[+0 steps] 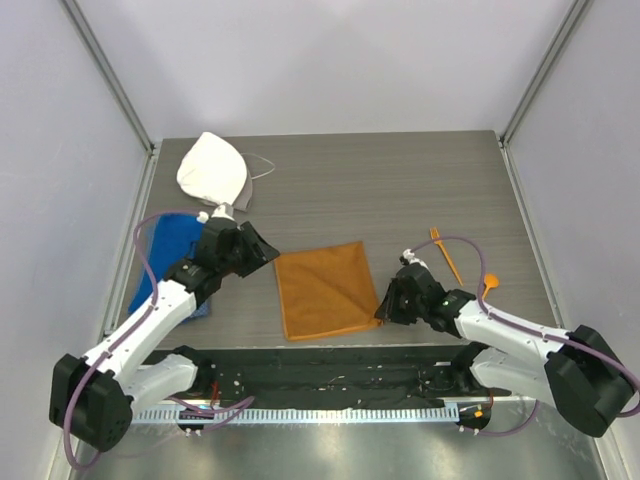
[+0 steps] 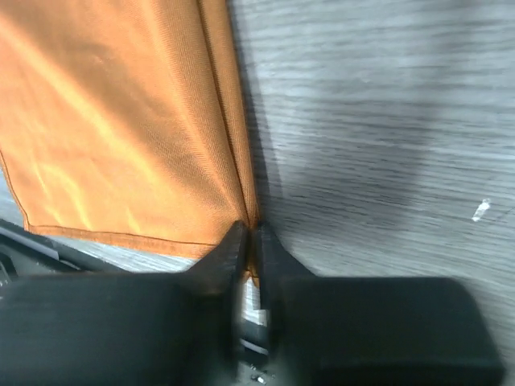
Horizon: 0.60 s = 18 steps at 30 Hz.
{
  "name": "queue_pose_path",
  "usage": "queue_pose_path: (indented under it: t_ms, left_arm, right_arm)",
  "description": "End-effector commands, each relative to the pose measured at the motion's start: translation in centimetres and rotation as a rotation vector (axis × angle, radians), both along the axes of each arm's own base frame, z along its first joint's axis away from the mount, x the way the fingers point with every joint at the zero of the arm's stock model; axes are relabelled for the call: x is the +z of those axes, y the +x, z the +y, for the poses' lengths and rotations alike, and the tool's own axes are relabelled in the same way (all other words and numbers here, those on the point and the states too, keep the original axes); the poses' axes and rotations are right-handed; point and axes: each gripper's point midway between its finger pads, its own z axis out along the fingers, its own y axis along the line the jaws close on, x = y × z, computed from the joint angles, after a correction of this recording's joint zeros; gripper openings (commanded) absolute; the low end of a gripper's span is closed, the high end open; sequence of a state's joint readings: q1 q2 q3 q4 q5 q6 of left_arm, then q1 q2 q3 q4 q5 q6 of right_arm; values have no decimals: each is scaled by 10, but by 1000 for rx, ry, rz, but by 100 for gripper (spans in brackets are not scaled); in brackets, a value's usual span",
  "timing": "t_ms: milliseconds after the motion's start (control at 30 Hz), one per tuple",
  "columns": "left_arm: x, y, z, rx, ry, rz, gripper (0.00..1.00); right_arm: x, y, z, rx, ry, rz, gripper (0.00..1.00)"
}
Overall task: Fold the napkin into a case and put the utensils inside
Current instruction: Move the lower triangle-folded napkin to the center of the board, then pick up the lower triangle-folded napkin from the center of the board.
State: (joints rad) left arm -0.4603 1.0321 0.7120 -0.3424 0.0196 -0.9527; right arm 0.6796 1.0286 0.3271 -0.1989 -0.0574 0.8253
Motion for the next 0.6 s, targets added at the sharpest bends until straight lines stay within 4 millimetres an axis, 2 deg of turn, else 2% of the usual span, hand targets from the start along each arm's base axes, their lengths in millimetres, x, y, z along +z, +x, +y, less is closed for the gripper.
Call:
queue_pose_path:
  t_ms: [0,67,200,233,300,333,433,500,533,567]
  left_arm:
    - [-8,-10,17,-21,7,27,49]
    - [-9,-8,25,-6,1,30,50]
    - [-11,-6,36,15,-7,47,50]
    - [-12,-7,38,18,-10,53,50]
    - [-12,-4,45,39,-19,60,51]
    - [-12,-4,47,46,-21,63,51]
    - [-11,0,53,58,-42,73,54]
    - [-12,1,56,66,-51,84,55]
    - [-12,1,57,65,-54,84,56]
    - [-12,0,58,67,-55,87,56]
  right_arm:
    - [9,19,-20,-27,-180,-55,30]
    - [27,30,-18,10,-222,-112,44]
    - [57,51,-22,41,-373,-186,50]
    - [71,59,-13,48,-391,-227,51]
    - [71,60,-3,74,-432,-225,52]
    - [80,65,8,74,-433,-257,52]
    - [74,58,27,120,-486,-244,56]
    - [81,53,52,167,-478,-289,57]
    - [75,50,61,188,-493,-286,58]
    - [82,49,80,211,-461,-304,59]
